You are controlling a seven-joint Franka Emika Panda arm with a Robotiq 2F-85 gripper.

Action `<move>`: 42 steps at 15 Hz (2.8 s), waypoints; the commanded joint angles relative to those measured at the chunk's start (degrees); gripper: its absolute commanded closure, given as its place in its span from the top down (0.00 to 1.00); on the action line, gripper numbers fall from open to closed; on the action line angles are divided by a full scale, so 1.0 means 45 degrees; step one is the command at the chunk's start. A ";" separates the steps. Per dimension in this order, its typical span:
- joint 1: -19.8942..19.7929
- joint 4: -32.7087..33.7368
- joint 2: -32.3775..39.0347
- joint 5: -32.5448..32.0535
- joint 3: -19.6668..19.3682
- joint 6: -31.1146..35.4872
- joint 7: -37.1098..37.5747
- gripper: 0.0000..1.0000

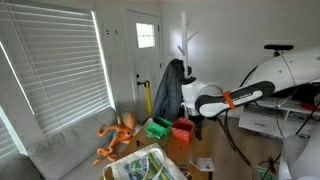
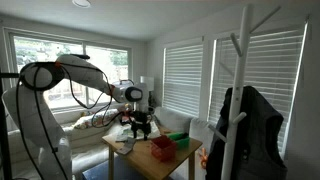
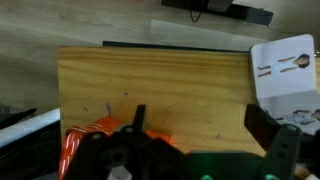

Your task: Lift the red box and pour its content on the white bag

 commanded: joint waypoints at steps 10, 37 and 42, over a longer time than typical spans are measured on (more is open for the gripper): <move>0.0081 0.0018 0.0004 -0.0018 -0.0071 -0.0027 0.0021 1.00; -0.1025 -0.0172 -0.0196 -0.0489 -0.0882 0.2561 0.2434 1.00; -0.1002 0.0384 0.0195 0.1690 -0.1844 0.4275 0.0448 1.00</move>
